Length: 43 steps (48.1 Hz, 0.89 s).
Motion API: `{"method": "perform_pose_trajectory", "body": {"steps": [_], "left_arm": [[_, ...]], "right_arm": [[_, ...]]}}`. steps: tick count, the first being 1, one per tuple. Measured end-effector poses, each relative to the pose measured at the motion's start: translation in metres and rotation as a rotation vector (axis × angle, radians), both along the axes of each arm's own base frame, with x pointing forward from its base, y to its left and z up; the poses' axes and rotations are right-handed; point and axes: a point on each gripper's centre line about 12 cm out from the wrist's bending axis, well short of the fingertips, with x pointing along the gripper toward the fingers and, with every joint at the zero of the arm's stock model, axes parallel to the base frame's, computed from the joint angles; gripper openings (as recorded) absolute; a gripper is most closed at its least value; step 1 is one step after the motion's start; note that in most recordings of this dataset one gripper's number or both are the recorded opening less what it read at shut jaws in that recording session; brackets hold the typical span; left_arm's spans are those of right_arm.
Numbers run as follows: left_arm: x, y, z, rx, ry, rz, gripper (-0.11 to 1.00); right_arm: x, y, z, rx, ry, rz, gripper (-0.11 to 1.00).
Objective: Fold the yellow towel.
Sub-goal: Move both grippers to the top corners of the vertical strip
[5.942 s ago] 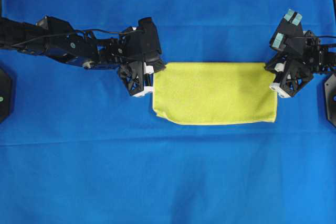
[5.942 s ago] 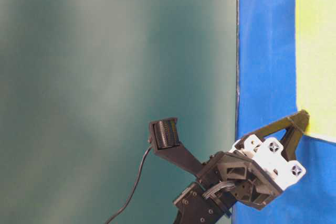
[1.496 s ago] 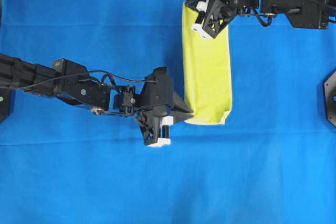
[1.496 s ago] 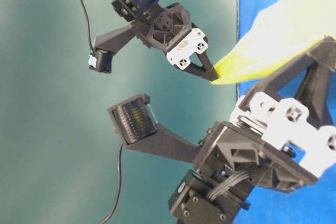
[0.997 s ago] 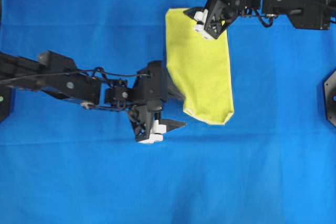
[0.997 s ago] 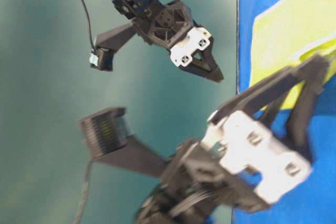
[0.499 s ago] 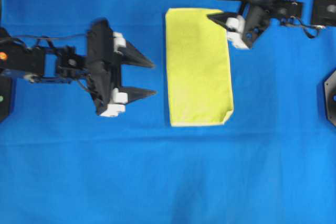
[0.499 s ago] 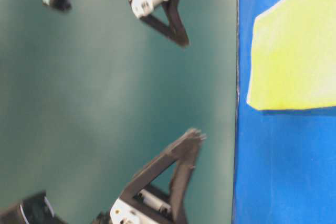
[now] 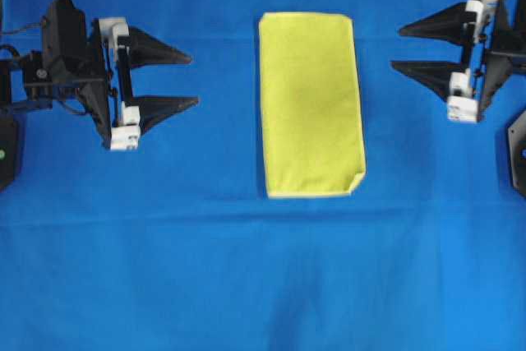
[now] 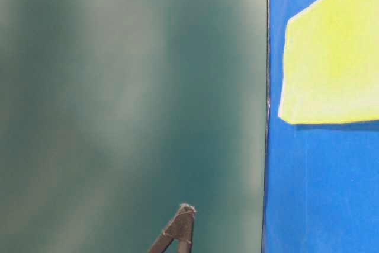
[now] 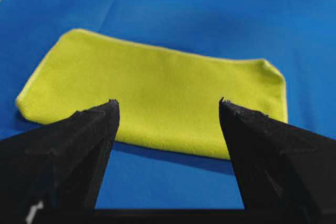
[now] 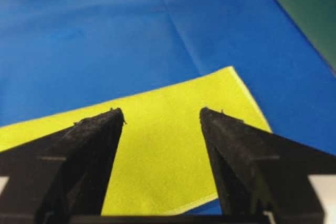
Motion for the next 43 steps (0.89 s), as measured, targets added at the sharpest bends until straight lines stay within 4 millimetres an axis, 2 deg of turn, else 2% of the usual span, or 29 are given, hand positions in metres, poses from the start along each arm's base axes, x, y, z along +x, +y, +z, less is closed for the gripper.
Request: {"method": "perform_pose_trajectory", "body": {"steps": [13,21,32,39,43], "left_arm": [[0.006,0.001,0.002,0.001,-0.005,0.000,0.72],[0.016,0.003,0.003,0.007,-0.004,0.002,0.72],[0.039,0.027,0.007,0.046,-0.003,0.052,0.72],[0.056,0.049,0.003,0.066,0.021,0.096,0.72],[0.066,0.063,-0.007,0.058,0.065,0.123,0.73]], "right_arm": [[-0.001,0.000,-0.001,0.006,-0.002,-0.001,0.62],[0.003,-0.004,0.006,0.000,-0.009,-0.012,0.62],[0.015,-0.028,0.005,0.010,0.066,-0.090,0.62],[0.025,-0.052,-0.012,0.048,0.170,-0.159,0.62],[0.034,-0.065,-0.024,0.068,0.248,-0.186,0.62]]}}
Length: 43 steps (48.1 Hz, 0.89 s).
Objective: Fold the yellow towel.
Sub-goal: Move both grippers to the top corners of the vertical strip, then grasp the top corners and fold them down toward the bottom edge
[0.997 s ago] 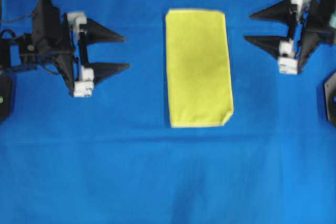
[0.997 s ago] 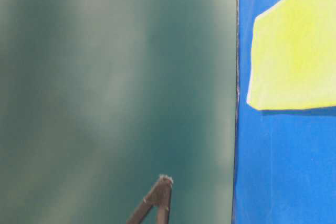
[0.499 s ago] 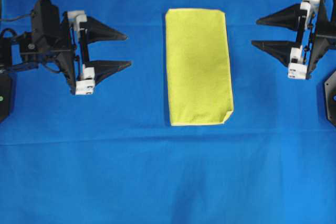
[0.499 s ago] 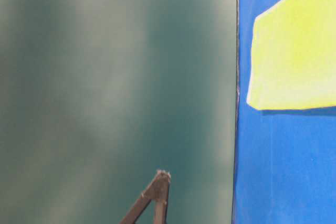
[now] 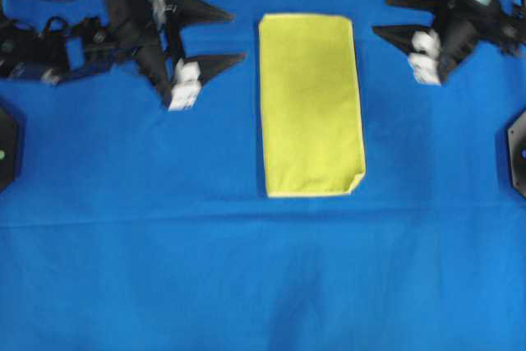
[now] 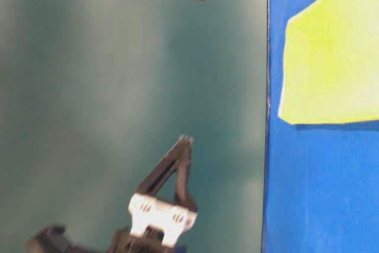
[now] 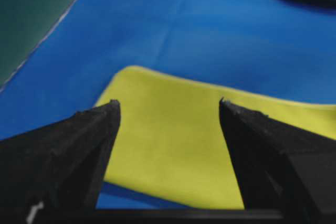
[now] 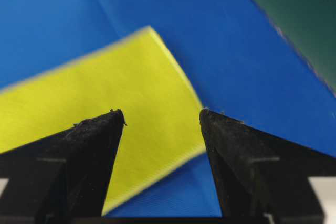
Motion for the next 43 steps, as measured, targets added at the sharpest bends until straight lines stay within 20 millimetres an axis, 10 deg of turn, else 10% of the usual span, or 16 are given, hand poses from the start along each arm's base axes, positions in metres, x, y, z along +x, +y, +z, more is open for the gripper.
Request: {"method": "perform_pose_trajectory", "body": {"steps": [33,43], "left_arm": [[0.053,0.084,-0.114,-0.090,0.232,0.144,0.72],[0.056,0.091,-0.128,-0.109,0.276,0.154,0.48]], "right_arm": [[0.054,-0.069,-0.094,0.108,0.334,-0.060,0.62],[0.053,-0.072,-0.102,0.120,0.342,-0.062,0.59]]}}
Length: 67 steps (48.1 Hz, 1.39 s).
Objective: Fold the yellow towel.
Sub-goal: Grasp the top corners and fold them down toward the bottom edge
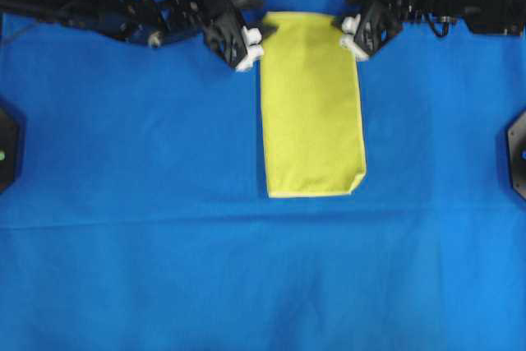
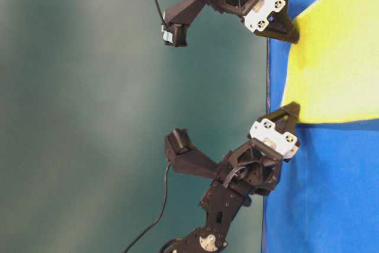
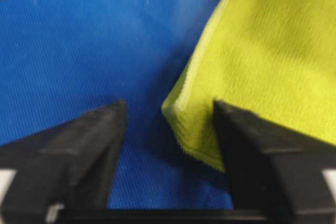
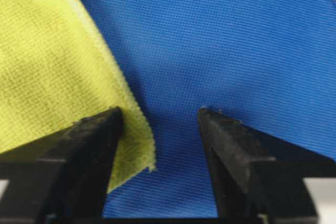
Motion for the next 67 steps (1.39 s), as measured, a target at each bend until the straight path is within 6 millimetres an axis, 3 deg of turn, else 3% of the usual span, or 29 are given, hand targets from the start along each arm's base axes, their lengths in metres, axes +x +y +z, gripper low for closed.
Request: {"method": "perform_pose_trajectory", "body": {"steps": [3,10,12,28,43,52,61,67], "left_arm": [[0.002,0.000,-0.002,-0.006,0.014,-0.003,0.37],[0.005,0.001,-0.003,-0.013,0.031,-0.005,0.10],[0.005,0.001,-0.003,-0.013,0.031,-0.005,0.06],[0.006,0.003,-0.002,0.012,0.052,-0.025,0.05],[0.009,0.021,0.037,0.091,0.059,-0.042,0.05],[0.008,0.028,0.041,0.096,0.056,-0.030,0.05],[0.008,0.019,0.050,0.095,0.060,-0.047,0.05],[0.008,-0.002,0.067,0.104,0.063,-0.095,0.05]], "right_arm": [[0.001,0.001,-0.001,0.001,-0.006,0.005,0.50],[0.001,0.004,-0.003,0.007,-0.022,0.016,0.11],[0.001,0.005,-0.004,0.008,-0.030,0.022,0.05],[0.000,0.005,-0.003,0.014,-0.046,0.017,0.05],[-0.010,-0.006,0.027,-0.038,-0.062,-0.032,0.05],[-0.011,-0.010,0.034,-0.050,-0.076,-0.044,0.05],[-0.011,-0.007,0.041,-0.056,-0.089,-0.044,0.05],[-0.013,0.011,0.060,-0.078,-0.091,-0.024,0.05]]}}
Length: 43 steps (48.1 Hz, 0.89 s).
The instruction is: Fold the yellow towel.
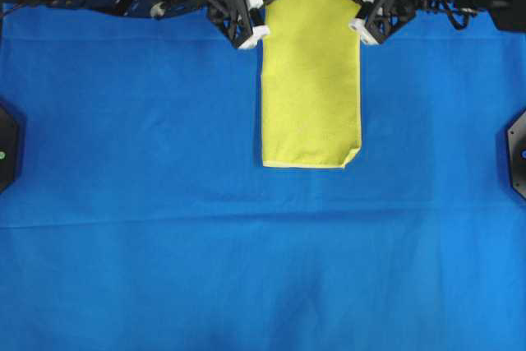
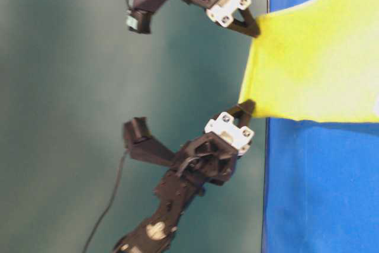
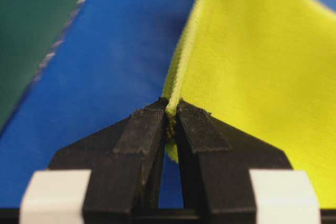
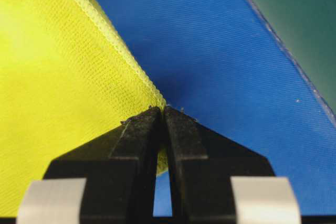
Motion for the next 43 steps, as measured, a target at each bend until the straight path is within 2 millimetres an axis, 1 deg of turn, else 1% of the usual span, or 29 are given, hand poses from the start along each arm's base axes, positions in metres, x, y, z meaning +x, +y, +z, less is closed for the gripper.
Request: {"method": "perform_pose_trajectory", "body": {"steps": [4,7,10,14,19,29,33,38,43], "left_arm": [[-0.002,-0.019,0.011,0.002,-0.004,-0.036,0.05],[-0.005,-0.030,0.019,0.002,-0.006,-0.057,0.05],[-0.008,-0.043,0.024,-0.006,-0.014,-0.075,0.05],[-0.011,-0.068,0.029,-0.018,-0.022,-0.118,0.05],[-0.012,-0.098,0.026,-0.030,-0.009,-0.182,0.05],[-0.011,-0.139,0.018,-0.049,0.017,-0.271,0.05],[-0.011,-0.147,0.008,-0.062,0.036,-0.285,0.05],[-0.013,-0.155,-0.011,-0.089,0.077,-0.289,0.05],[-0.013,-0.163,-0.023,-0.096,0.100,-0.308,0.05]], "right_arm": [[-0.002,0.019,0.018,-0.020,-0.009,0.023,0.05],[-0.004,0.033,0.026,-0.027,-0.018,0.045,0.05],[-0.005,0.050,0.033,-0.023,-0.035,0.070,0.05],[-0.008,0.071,0.035,-0.008,-0.046,0.109,0.05],[-0.009,0.096,0.031,0.034,-0.056,0.142,0.05],[-0.008,0.127,0.020,0.100,-0.030,0.184,0.05],[-0.007,0.138,0.011,0.127,-0.009,0.201,0.05],[-0.004,0.150,-0.002,0.161,0.027,0.217,0.05],[-0.001,0.157,-0.013,0.181,0.061,0.229,0.05]]}}
